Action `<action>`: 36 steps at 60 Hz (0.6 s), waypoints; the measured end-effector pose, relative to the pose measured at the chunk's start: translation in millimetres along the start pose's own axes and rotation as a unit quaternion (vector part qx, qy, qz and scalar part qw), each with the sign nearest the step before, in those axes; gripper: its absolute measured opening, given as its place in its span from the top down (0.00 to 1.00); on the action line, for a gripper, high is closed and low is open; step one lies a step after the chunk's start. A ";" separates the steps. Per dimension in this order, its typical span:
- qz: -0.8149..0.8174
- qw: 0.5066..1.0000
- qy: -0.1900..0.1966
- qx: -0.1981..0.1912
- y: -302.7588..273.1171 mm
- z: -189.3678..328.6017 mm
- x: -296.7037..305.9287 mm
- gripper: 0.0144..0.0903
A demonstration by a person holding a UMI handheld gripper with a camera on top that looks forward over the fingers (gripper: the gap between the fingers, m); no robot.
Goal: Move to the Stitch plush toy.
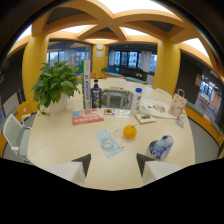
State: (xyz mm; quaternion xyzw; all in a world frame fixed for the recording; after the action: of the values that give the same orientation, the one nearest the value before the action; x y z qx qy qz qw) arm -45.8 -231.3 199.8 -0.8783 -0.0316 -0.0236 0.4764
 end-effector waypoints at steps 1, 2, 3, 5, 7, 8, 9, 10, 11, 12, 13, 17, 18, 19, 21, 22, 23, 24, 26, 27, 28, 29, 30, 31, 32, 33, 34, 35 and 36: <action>0.000 1.000 0.001 0.001 0.0 -0.5 0.2 0.06; 0.000 1.000 0.001 0.002 0.6 -2.6 -0.5 0.06; 0.001 1.000 0.001 0.002 1.8 -11.8 -2.7 0.06; 0.000 1.000 0.003 0.002 5.6 -12.2 -2.4 0.06; -0.001 1.000 0.005 0.001 10.0 -18.6 -1.6 0.06; -0.001 1.000 0.007 0.001 12.3 -21.8 -0.7 0.06; 0.000 1.000 0.009 0.000 14.7 -24.6 0.5 0.06; 0.000 1.000 0.011 0.000 15.3 -22.8 3.1 0.06; 0.000 1.000 0.013 -0.001 19.0 -30.0 4.3 0.06; 0.001 1.000 0.015 -0.002 21.5 -32.8 5.9 0.06; 0.001 1.000 0.017 -0.003 24.2 -35.4 7.7 0.06; 0.002 1.000 0.024 -0.010 35.1 -40.0 19.3 0.06; 0.002 1.000 0.026 -0.012 38.0 -41.4 23.3 0.06; 0.003 1.000 0.028 -0.014 40.6 -42.3 27.5 0.06; 0.004 0.999 0.033 -0.018 45.8 -43.9 37.2 0.06; 0.006 0.999 0.036 -0.019 47.7 -43.5 42.8 0.05; 0.007 0.999 0.039 -0.020 50.0 -44.7 48.5 0.05; 0.008 0.999 0.043 -0.021 51.8 -45.3 54.4 0.05; 0.011 0.998 0.049 -0.023 54.9 -45.1 66.4 0.05; 0.011 0.998 0.053 -0.023 56.2 -44.5 73.0 0.05; 0.012 0.998 0.057 -0.024 57.2 -43.8 79.6 0.05; 0.013 0.998 0.061 -0.025 57.9 -42.1 86.3 0.05; 0.014 0.997 0.065 -0.025 58.8 -41.0 92.9 0.05; 0.014 0.997 0.068 -0.026 59.2 -39.8 99.0 0.05; 0.013 0.997 0.070 -0.026 59.5 -37.8 105.1 0.05; 0.013 0.997 0.072 -0.027 59.3 -34.8 110.8 0.05; 0.013 0.997 0.074 -0.027 60.7 -32.9 117.1 0.05; 0.014 0.997 0.076 -0.027 60.8 -29.9 122.8 0.05; 0.014 0.997 0.077 -0.028 60.4 -26.7 127.9 0.05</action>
State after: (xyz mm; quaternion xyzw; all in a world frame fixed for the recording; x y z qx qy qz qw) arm 86.1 -282.3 173.0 -0.8870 0.0182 -0.0858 0.4533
